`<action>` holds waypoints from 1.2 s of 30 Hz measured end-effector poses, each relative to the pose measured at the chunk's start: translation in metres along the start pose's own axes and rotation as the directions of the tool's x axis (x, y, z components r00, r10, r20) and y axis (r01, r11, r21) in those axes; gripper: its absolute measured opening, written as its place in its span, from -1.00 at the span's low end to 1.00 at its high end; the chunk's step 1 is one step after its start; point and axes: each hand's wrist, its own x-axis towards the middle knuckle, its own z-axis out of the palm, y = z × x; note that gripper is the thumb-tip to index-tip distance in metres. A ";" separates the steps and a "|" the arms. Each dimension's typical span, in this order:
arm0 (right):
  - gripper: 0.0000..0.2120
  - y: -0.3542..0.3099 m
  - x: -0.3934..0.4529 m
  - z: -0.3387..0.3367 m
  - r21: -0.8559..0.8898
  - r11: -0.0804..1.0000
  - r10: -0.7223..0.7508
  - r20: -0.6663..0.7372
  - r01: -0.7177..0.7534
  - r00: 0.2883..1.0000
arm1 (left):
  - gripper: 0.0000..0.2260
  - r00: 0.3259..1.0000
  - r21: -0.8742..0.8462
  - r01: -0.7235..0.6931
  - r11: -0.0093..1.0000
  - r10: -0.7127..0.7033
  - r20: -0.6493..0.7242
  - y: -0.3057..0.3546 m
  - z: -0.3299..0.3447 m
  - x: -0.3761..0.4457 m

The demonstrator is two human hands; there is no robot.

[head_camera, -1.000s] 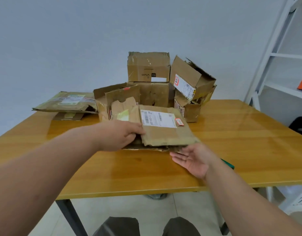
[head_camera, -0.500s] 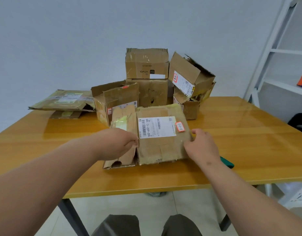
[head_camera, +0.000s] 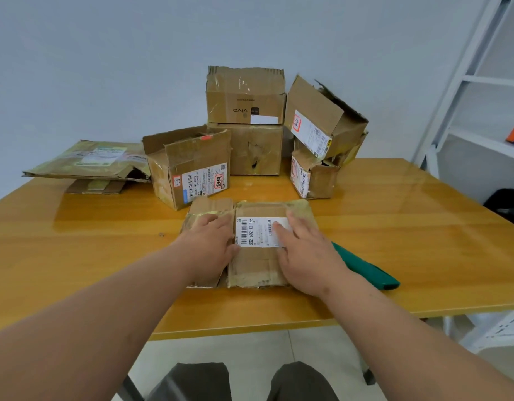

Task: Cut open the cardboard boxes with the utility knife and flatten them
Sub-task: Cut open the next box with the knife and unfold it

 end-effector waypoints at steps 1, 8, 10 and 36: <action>-0.43 -0.002 0.003 0.005 -0.030 0.999 -0.010 0.028 0.011 1.000 | -0.53 1.000 -0.049 0.013 0.999 -0.013 -0.001 -0.001 0.002 0.003; -0.32 -0.007 0.034 -0.005 -0.212 0.977 0.043 0.104 -0.020 0.994 | -0.42 0.996 0.013 0.085 0.996 -0.085 -0.024 -0.003 0.007 0.018; -0.29 -0.011 0.043 -0.004 -0.241 0.971 0.020 0.053 -0.007 0.998 | -0.42 0.995 0.045 0.090 0.995 -0.088 -0.046 -0.004 0.004 0.025; -0.10 0.013 0.068 0.020 -0.091 0.995 -0.017 0.162 0.032 0.987 | -0.40 0.987 0.016 0.050 0.999 -0.052 0.151 -0.019 0.024 0.059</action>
